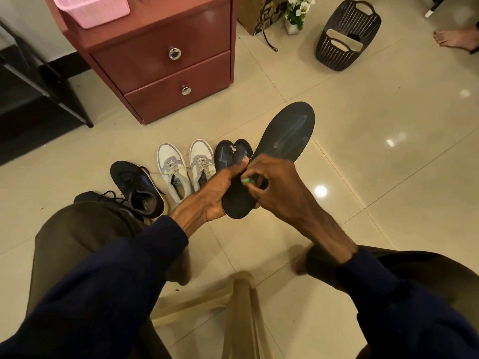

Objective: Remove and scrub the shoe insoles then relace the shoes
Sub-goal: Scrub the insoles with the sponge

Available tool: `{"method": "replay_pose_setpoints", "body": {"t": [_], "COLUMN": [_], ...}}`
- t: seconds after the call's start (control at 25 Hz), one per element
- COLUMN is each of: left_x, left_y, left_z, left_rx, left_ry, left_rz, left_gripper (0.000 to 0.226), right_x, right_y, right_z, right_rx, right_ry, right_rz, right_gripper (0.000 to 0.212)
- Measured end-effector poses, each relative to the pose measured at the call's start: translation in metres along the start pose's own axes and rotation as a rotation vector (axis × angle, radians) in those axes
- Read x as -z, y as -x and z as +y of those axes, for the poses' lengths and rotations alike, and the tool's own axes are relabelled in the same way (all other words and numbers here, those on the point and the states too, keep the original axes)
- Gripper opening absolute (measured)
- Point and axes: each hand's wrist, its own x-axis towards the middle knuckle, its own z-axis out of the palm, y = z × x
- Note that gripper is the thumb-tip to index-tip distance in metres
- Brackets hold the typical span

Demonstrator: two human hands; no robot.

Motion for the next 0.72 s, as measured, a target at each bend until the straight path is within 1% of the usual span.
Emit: {"method": "replay_pose_setpoints", "body": {"t": [0.04, 0.16, 0.2, 0.24, 0.28, 0.36, 0.4, 0.44, 0.52, 0.56, 0.6, 0.64, 0.72], "left_x": [0.0, -0.002, -0.002, -0.003, -0.001, 0.002, 0.002, 0.001, -0.004, -0.006, -0.006, -0.005, 0.003], "left_y": [0.001, 0.002, 0.003, 0.003, 0.002, 0.001, 0.001, 0.001, 0.004, 0.004, 0.004, 0.003, 0.001], "left_z": [0.0, 0.002, 0.002, 0.002, 0.001, 0.0, 0.0, 0.001, 0.004, 0.005, 0.006, 0.006, 0.004], "left_rx": [-0.001, 0.026, 0.027, 0.028, 0.028, 0.01, 0.006, 0.005, 0.0, -0.001, 0.001, 0.004, 0.007], "left_ry": [-0.006, -0.037, -0.05, -0.05, -0.036, -0.013, -0.005, 0.002, -0.002, -0.004, -0.005, 0.006, 0.05], "left_rz": [-0.006, -0.105, -0.11, -0.105, -0.087, -0.005, 0.007, -0.027, -0.109, -0.12, -0.113, -0.093, -0.026], "left_gripper": [0.043, 0.054, 0.055, 0.053, 0.05, 0.041, 0.04, 0.044, 0.057, 0.06, 0.06, 0.056, 0.042], "right_x": [0.004, 0.023, 0.024, 0.02, 0.012, -0.002, -0.002, 0.001, 0.013, 0.017, 0.017, 0.011, -0.001], "right_y": [-0.002, -0.008, -0.008, -0.006, -0.005, 0.002, 0.003, 0.0, -0.004, -0.004, -0.003, -0.001, 0.005], "right_z": [0.004, 0.036, 0.037, 0.032, 0.022, 0.0, 0.0, 0.007, 0.032, 0.038, 0.038, 0.032, 0.01], "right_rx": [-0.015, -0.179, -0.202, -0.174, -0.106, 0.02, 0.041, 0.023, -0.094, -0.163, -0.19, -0.156, -0.022], "right_ry": [0.021, 0.093, 0.085, 0.073, 0.05, -0.005, 0.001, 0.028, 0.107, 0.135, 0.138, 0.114, 0.013], "right_rz": [-0.004, 0.275, 0.316, 0.292, 0.201, -0.04, -0.092, -0.062, 0.145, 0.223, 0.255, 0.219, -0.011], "right_gripper": [0.016, 0.013, 0.013, 0.013, 0.014, 0.015, 0.016, 0.016, 0.015, 0.015, 0.015, 0.014, 0.015]}}
